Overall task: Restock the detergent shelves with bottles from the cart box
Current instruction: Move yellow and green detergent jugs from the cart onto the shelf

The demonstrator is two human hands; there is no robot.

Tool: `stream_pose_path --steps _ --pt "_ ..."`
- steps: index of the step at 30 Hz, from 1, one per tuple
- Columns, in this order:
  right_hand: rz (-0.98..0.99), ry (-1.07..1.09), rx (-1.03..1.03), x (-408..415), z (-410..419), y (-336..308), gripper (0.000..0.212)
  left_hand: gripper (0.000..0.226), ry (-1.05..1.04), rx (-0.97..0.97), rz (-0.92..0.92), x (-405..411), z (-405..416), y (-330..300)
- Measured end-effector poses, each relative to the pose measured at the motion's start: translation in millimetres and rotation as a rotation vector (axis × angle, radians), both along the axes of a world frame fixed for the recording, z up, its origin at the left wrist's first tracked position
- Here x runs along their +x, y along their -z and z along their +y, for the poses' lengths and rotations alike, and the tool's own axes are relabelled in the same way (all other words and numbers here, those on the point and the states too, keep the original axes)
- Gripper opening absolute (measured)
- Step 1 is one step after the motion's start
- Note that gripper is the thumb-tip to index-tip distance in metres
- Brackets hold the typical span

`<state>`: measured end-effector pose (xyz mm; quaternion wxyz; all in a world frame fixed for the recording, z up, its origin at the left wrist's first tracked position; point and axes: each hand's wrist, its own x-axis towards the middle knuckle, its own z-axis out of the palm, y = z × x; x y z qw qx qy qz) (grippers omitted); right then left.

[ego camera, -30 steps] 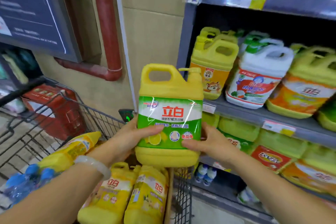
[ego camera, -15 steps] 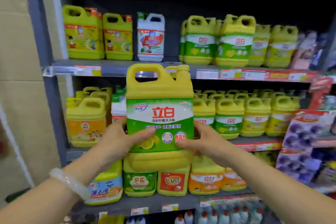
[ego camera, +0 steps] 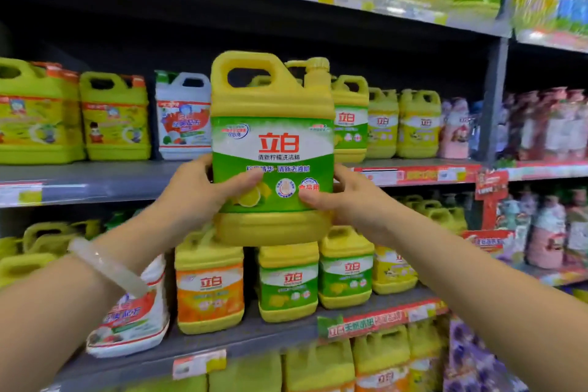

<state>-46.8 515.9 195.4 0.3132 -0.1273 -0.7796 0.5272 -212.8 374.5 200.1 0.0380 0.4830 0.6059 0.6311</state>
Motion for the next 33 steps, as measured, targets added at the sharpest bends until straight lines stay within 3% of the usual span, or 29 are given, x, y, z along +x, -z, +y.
stream_pose_path --steps 3,8,12,16,19,23,25,27,28,30,33 --pt "0.045 -0.008 0.027 -29 37 -24 0.042 0.015 0.007 0.051 0.04 -26 33 -24" --pt "0.082 0.013 0.048 -95 101 -67 0.068 0.056 0.04 0.074 -0.047 -79 94 -70" --pt "0.13 0.031 0.038 -146 154 -77 0.077 0.061 0.067 0.098 -0.141 -116 147 -82" --pt "0.144 0.011 0.009 -176 196 -69 0.07 0.067 0.054 0.057 -0.196 -140 183 -81" --pt "0.099 0.019 0.045 -187 215 -57 0.062 0.056 0.066 0.032 -0.213 -148 202 -73" --pt "-0.04 0.181 0.343 -183 223 -62 0.055 0.065 0.057 0.037 -0.228 -153 215 -66" --pt "-0.056 0.331 0.512 -172 231 -67 0.044 0.057 0.067 0.037 -0.221 -154 220 -66" --pt "0.074 0.528 0.628 -149 240 -67 0.033 0.036 0.071 0.048 -0.21 -153 225 -65" --pt "0.143 0.635 0.69 -136 245 -66 0.035 0.027 0.066 0.058 -0.211 -152 228 -64" --pt "0.178 0.794 0.762 -114 257 -62 0.06 0.02 0.054 0.064 -0.223 -151 233 -63" --pt "0.021 0.842 0.696 -103 278 -54 0.108 0.027 0.075 0.043 -0.264 -149 236 -64"
